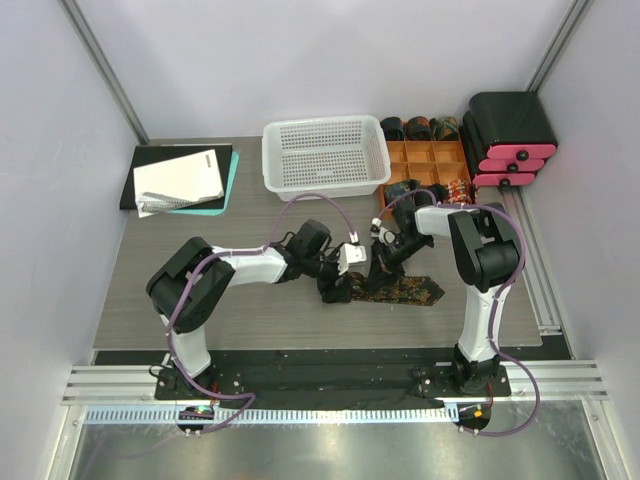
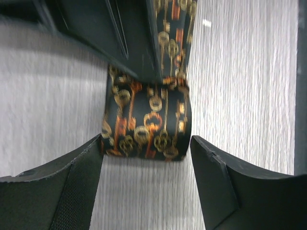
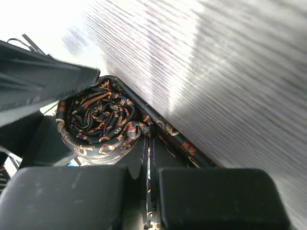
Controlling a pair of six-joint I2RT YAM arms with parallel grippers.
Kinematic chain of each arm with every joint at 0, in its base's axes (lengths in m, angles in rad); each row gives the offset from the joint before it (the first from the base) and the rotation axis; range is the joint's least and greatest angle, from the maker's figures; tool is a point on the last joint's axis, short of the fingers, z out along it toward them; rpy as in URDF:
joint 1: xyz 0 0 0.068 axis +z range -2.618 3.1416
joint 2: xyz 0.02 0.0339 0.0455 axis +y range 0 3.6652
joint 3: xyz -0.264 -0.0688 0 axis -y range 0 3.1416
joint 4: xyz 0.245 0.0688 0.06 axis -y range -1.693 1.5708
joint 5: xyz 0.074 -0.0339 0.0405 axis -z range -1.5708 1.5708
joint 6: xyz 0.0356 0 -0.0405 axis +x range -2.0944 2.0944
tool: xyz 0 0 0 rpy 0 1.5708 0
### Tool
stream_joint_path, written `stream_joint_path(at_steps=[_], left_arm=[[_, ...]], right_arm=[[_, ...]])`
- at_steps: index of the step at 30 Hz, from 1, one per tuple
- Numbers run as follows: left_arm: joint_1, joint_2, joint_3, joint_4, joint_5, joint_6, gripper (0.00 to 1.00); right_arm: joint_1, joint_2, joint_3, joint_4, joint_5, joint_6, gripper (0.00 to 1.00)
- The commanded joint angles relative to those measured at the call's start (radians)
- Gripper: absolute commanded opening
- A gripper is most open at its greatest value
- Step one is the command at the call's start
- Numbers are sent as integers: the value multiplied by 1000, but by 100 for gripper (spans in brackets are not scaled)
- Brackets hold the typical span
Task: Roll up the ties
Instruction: Roll the tie at the center of the board.
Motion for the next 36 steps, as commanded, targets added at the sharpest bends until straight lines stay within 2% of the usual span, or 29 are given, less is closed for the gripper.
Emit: stream_joint_path(at_steps=[1, 3, 6, 7, 10, 14, 20, 23, 25, 29, 32, 36], left_arm=[[-4, -2, 17, 127, 43, -48, 72], [-8, 9, 39, 133, 50, -59, 71], [-19, 18, 62, 119, 62, -53, 59], [-24, 21, 68, 111, 62, -53, 51], [-47, 35, 96, 64, 56, -45, 36], [-105, 67, 135, 27, -10, -56, 33], [-162, 150, 143, 2, -166, -54, 34], [-165, 181, 136, -82, -213, -28, 34], [-166, 182, 114, -105, -228, -1, 31], [-166, 193, 85, -203, -230, 26, 30], [-168, 215, 97, -220, -236, 15, 30], [-168, 242, 129, -252, -262, 6, 30]], right_arm=[[28, 58, -14, 76, 225, -59, 1], [31, 60, -16, 81, 225, -58, 1], [31, 60, -13, 86, 228, -55, 1], [31, 60, -10, 86, 228, -53, 1], [30, 63, -3, 92, 222, -47, 1], [31, 65, 7, 101, 204, -29, 1], [33, 29, -11, 135, 126, 11, 1], [21, -7, -10, 118, 68, 2, 1], [4, -36, 3, 67, 55, -31, 7], [-32, -47, 76, -105, -6, -151, 35], [-39, -60, 125, -192, -6, -212, 42], [-76, -80, 161, -266, 9, -266, 43]])
